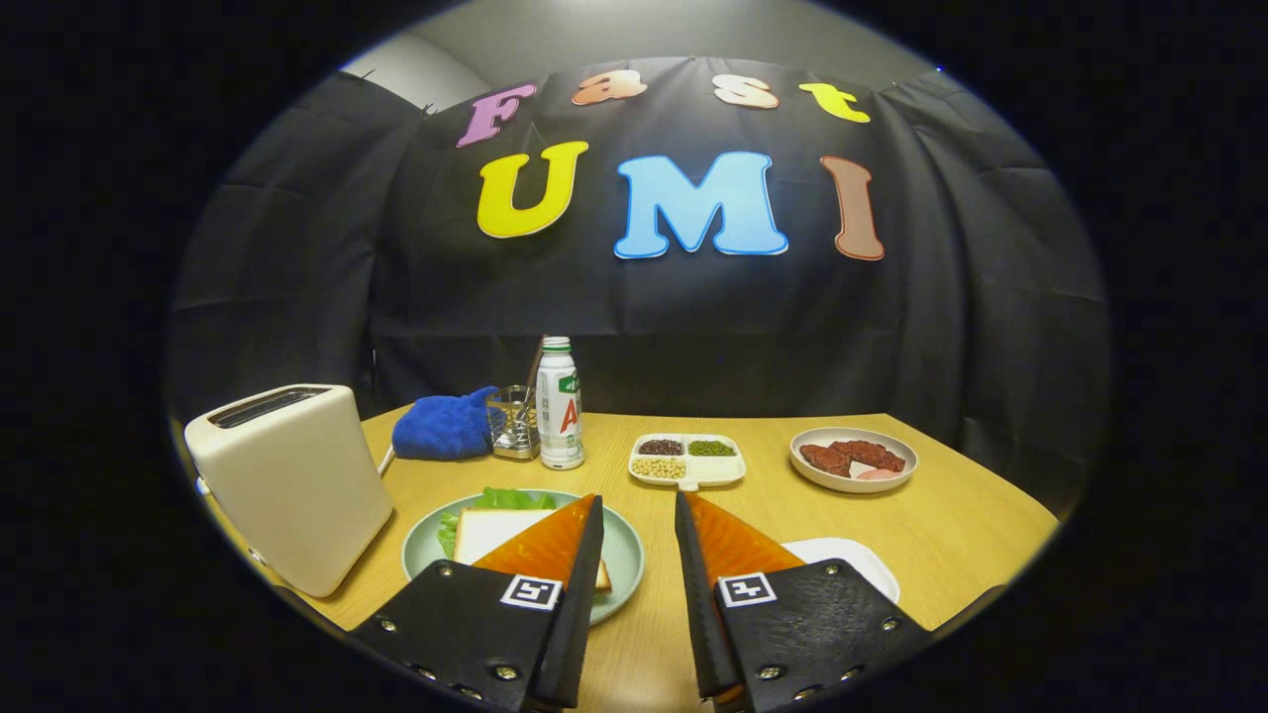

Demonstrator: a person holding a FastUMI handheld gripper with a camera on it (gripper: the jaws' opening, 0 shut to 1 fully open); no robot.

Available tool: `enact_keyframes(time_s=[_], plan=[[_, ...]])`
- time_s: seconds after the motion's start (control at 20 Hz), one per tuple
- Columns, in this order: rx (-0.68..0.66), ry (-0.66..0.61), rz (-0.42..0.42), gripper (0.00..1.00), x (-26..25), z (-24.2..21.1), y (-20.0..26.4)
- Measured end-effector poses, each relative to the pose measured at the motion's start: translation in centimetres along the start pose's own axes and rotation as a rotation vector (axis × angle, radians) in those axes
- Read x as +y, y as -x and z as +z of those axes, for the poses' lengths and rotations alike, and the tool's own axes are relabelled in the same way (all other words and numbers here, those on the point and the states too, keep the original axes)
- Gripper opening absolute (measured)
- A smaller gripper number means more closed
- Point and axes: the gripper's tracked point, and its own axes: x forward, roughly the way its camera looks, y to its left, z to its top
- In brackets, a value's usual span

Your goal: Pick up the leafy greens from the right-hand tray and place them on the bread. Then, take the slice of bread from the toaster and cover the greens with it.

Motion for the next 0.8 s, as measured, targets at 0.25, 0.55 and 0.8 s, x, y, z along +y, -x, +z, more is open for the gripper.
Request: enact_keyframes(time_s=[0.25, 0.55, 0.8], plan=[[-0.049, 0.007, -0.018, 0.43, -3.9, 1.3, 1.4], [-0.059, -0.033, -0.023, 0.43, -8.7, 1.9, 1.9], [-0.055, -0.042, 0.0, 0.43, -13.8, 2.2, 2.1]])
